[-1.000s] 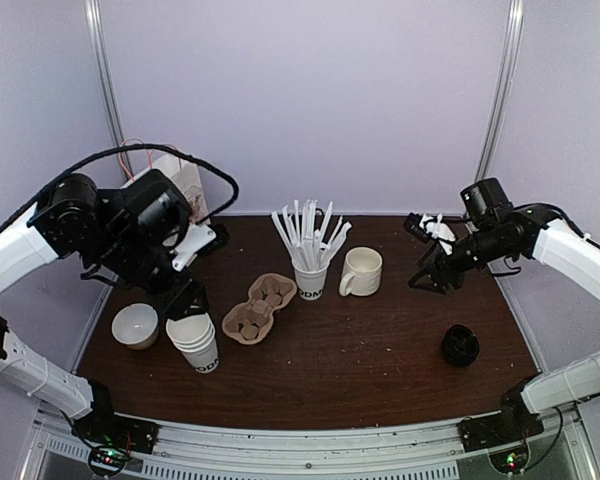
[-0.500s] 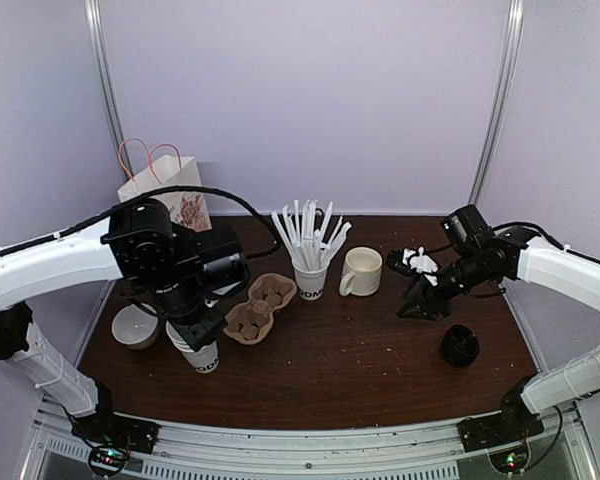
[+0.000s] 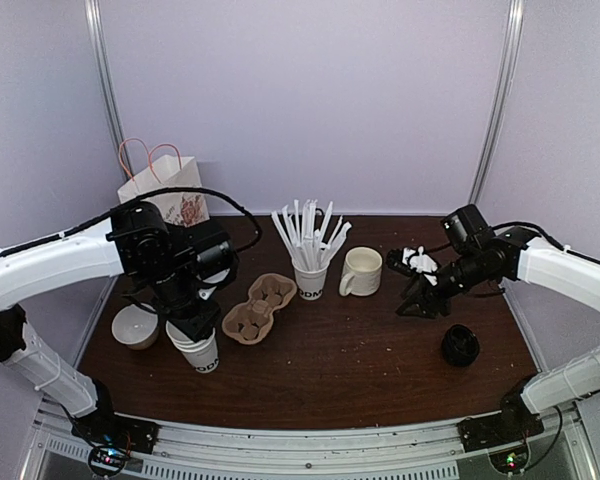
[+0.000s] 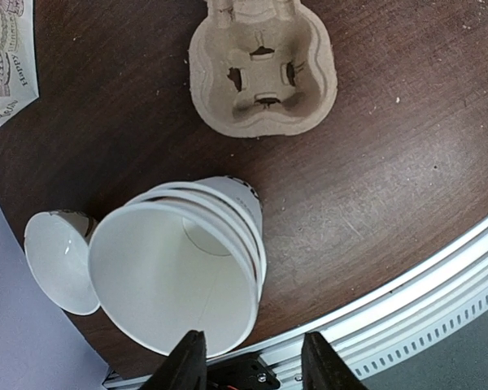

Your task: Pack the takeout coffee

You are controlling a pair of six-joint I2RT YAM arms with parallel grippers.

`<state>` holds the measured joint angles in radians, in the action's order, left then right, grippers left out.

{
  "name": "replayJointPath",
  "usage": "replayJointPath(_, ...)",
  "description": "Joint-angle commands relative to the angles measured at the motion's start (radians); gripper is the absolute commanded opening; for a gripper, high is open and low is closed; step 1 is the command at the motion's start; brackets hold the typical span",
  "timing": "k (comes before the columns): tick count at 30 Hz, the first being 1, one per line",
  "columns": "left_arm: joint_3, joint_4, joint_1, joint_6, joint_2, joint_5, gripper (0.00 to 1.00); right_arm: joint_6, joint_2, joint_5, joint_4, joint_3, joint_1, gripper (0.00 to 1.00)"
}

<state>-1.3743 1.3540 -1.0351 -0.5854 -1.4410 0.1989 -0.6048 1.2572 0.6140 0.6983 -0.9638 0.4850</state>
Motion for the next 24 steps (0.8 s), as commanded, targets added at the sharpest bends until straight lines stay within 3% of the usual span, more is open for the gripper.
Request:
replayJointPath(1,0.006,-0.044,0.020,0.019,-0.037,0.004,0.38,-0.013,0.016,0.012,-0.013,0.008,0.007,0.45)
replayJointPath(5,0.012,-0.046,0.036,0.030,-0.053,-0.003,0.30,-0.015,0.027,0.015,-0.012,0.007,0.007,0.45)
replayJointPath(24,0.034,-0.074,0.072,0.072,-0.092,-0.042,0.12,-0.019,0.051,0.009,-0.010,-0.001,0.012,0.43)
